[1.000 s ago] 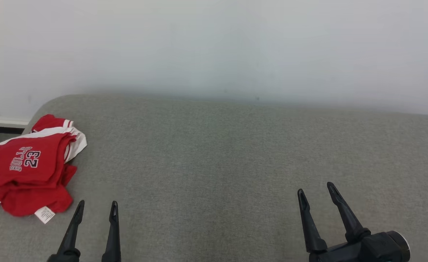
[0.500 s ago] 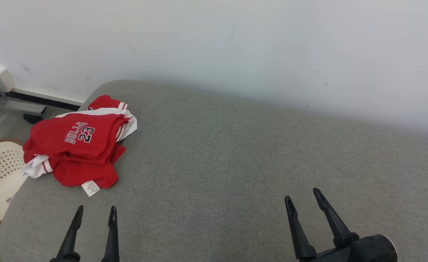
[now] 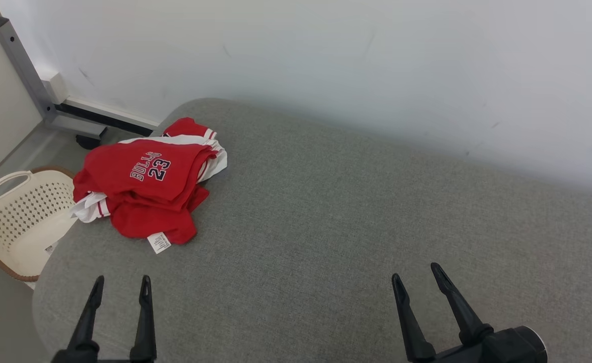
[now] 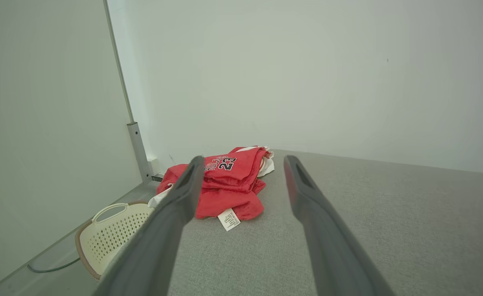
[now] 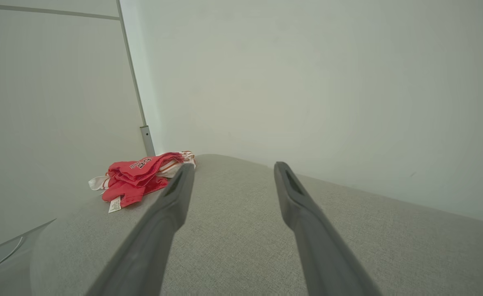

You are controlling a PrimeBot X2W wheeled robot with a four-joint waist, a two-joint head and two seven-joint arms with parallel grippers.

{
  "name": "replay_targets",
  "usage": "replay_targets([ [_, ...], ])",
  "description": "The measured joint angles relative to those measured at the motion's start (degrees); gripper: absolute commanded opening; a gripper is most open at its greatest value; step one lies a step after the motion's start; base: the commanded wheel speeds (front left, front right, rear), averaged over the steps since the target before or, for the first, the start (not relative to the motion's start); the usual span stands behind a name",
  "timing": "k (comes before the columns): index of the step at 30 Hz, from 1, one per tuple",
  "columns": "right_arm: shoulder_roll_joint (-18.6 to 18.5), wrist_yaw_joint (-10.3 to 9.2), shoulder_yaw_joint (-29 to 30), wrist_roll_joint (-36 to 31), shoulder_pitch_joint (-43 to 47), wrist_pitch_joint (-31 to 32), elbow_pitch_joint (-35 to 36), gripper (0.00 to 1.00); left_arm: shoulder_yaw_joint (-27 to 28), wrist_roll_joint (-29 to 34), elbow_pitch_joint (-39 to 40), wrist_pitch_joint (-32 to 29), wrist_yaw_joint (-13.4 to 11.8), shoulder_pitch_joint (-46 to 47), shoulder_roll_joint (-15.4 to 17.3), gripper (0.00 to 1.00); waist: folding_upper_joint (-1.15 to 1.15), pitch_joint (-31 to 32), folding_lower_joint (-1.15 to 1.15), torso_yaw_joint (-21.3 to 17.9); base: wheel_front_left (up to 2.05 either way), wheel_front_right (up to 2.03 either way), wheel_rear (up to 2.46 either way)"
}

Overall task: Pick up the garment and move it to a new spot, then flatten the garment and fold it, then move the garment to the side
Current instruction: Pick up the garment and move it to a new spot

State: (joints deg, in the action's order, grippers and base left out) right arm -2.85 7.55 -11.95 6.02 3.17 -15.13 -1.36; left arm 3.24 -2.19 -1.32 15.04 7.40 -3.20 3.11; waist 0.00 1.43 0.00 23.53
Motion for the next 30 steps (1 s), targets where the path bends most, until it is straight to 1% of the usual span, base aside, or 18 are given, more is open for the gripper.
replay_targets([
  [2, 0.02, 0.00, -0.21, -0.67, -0.25, 0.00, -0.14, 1.00, 0.58, -0.62, -0.13, 0.00, 0.00, 1.52, 0.13, 1.00, 0.00, -0.75, 0.00, 0.08, 0.00, 0.00, 0.00],
  [5, 0.01, 0.00, -0.22, -1.80, -1.05, 0.00, -0.12, 1.00, 1.26, -1.83, -1.45, 0.01, 0.01, 5.57, 1.19, 1.00, 0.00, -2.18, 0.00, 0.05, 0.00, 0.00, 0.00],
  [9, 0.02, 0.00, -0.25, -4.12, -2.81, 0.00, -0.47, 1.00, -0.31, -5.53, -6.42, 0.01, 0.04, 12.92, 4.27, 1.00, 0.00, -4.79, 0.00, -0.06, 0.00, 0.00, 0.00],
  [12, 0.03, 0.00, 0.43, -6.09, -4.88, 0.00, -0.64, 1.00, -1.66, -8.92, -11.36, 0.01, 0.10, 20.79, 7.57, 1.00, 0.00, -7.30, 0.01, -0.21, 0.00, 0.00, 0.00],
  [15, -0.09, 0.00, 0.70, -7.81, -6.97, 0.00, -0.70, 1.00, -3.08, -12.76, -19.29, -0.07, 0.12, 29.17, 10.82, 1.00, 0.00, -10.16, 0.01, -0.51, 0.00, 0.00, 0.00],
  [17, -0.37, 0.00, 0.96, -8.70, -8.33, 0.00, -0.68, 1.00, -4.00, -15.67, -25.13, -2.01, 0.11, 35.04, 12.95, 1.00, 0.01, -12.22, 0.01, -0.81, 0.00, 0.00, 0.00],
  [21, -1.64, 0.00, 0.65, -9.94, -10.96, 0.00, -0.38, 1.00, -5.66, -23.17, -35.37, -8.75, 0.11, 47.14, 16.00, 1.00, 0.01, -16.53, 0.02, -1.63, 0.00, 0.00, 0.00],
  [22, -1.96, 0.00, 0.60, -10.21, -11.46, 0.00, -0.30, 1.00, -6.95, -24.24, -37.24, -10.56, 0.10, 49.58, 16.96, 1.00, 0.01, -17.60, 0.02, -1.88, 0.00, 0.00, 0.00],
  [24, -2.29, 0.00, 0.74, -10.53, -12.49, 0.00, -0.20, 1.00, -8.12, -27.81, -41.01, -13.61, 0.11, 54.12, 18.12, 1.00, 0.01, -19.78, 0.02, -2.44, 0.00, 0.00, 0.00],
  [26, -2.42, 0.00, 0.92, -10.77, -13.47, 0.00, 0.07, 1.00, -9.56, -29.95, -44.76, -17.18, 0.13, 57.78, 19.94, 1.00, 0.01, -21.86, 0.03, -3.10, 0.00, 0.00, 0.00],
  [30, -2.43, 0.00, 1.03, -11.35, -15.13, 0.00, 0.85, 1.00, -11.02, -34.96, -51.74, -26.30, 0.12, 63.53, 22.64, 1.00, 0.01, -25.78, 0.02, -4.76, 0.00, 0.00, 0.00],
])
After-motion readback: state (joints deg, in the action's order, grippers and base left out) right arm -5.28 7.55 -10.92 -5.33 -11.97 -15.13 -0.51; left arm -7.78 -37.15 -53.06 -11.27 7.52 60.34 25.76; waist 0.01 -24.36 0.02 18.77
